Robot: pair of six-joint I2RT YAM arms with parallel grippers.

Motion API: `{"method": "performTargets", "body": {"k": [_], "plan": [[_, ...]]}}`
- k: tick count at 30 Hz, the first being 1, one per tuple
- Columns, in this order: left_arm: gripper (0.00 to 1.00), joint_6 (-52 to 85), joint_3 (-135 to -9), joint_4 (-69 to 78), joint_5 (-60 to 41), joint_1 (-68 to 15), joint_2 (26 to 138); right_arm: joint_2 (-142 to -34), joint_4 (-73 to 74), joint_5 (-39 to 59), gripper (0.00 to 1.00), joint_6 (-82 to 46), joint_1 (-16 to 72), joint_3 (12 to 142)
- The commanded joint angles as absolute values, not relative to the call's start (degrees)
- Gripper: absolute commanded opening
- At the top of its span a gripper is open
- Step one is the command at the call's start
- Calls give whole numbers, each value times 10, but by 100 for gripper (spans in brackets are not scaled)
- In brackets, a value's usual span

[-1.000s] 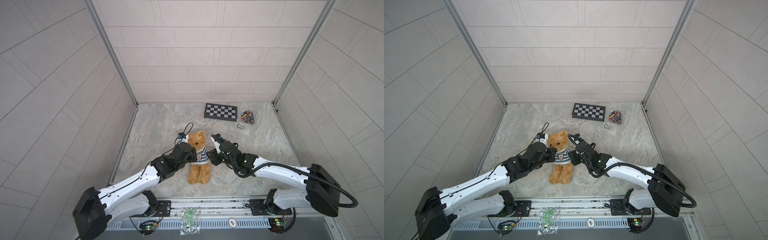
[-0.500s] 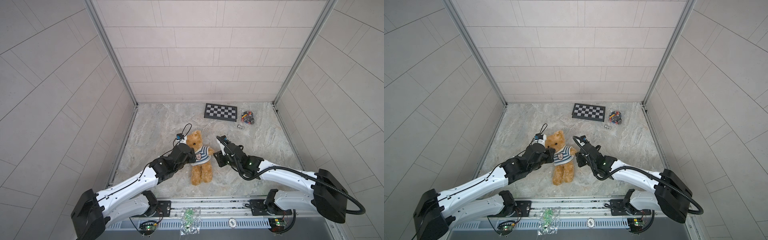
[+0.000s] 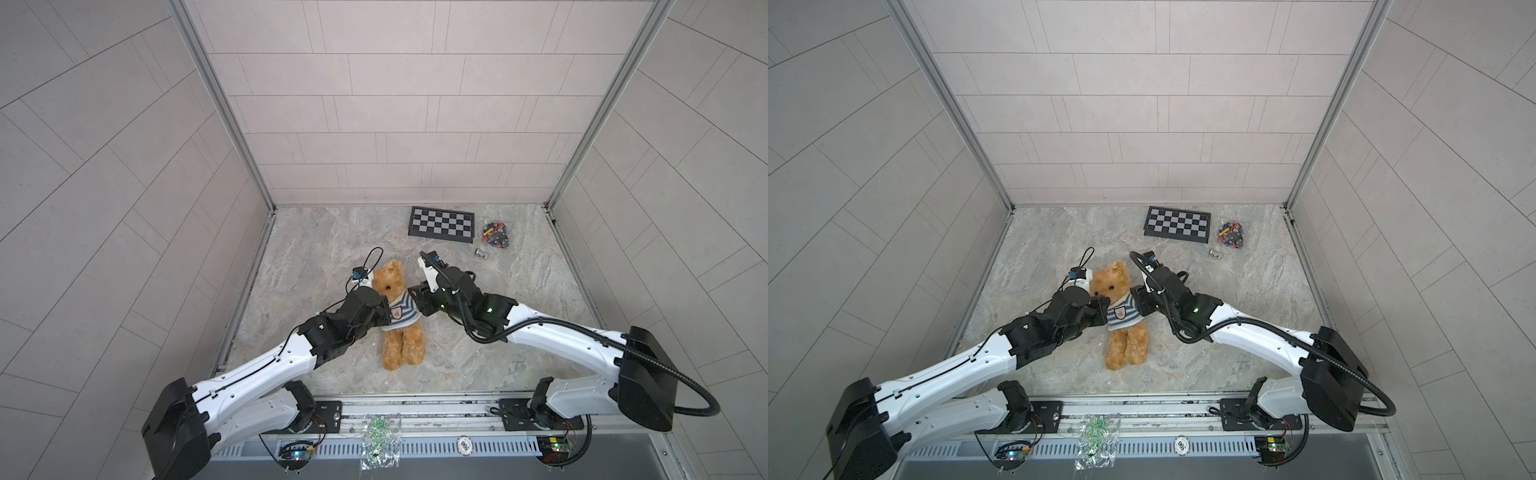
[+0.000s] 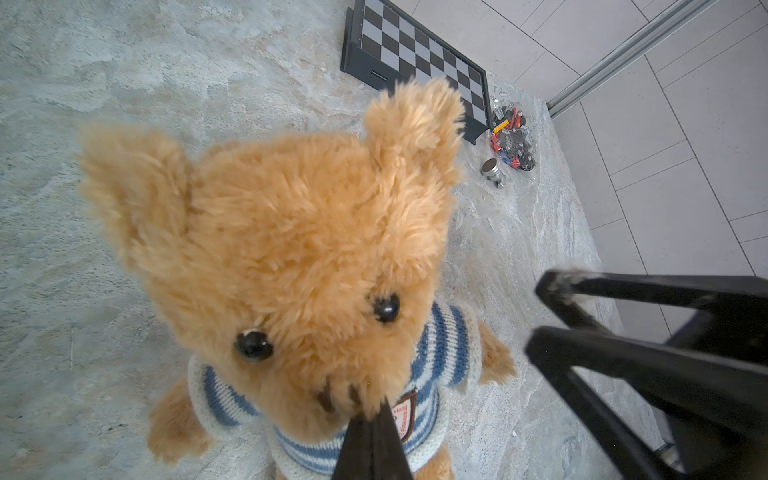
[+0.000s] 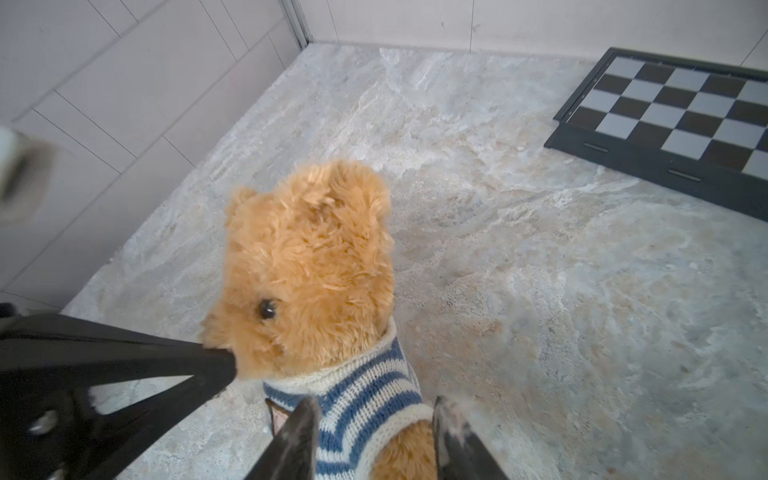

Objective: Dress the teddy bear

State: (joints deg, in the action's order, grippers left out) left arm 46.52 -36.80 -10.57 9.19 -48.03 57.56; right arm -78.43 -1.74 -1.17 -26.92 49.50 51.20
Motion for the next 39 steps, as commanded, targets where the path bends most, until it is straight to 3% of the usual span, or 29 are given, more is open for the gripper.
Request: {"method": "performTargets", "body": {"k": [1, 12, 22, 32, 39], "plan": [[0, 463, -363, -99, 102, -483, 566, -810, -31, -19, 48, -254, 497, 514], [0, 463, -361, -99, 101, -483, 571, -754, -65, -39, 33, -231, 436, 453], [0, 464, -364, -101, 102, -484, 570, -708, -72, -11, 33, -243, 447, 487], [0, 465, -363, -95, 102, -483, 571, -789, -24, 38, 36, -266, 482, 530], [0, 461, -364, -93, 98, -484, 575, -802, -37, 14, 37, -262, 484, 509]]}}
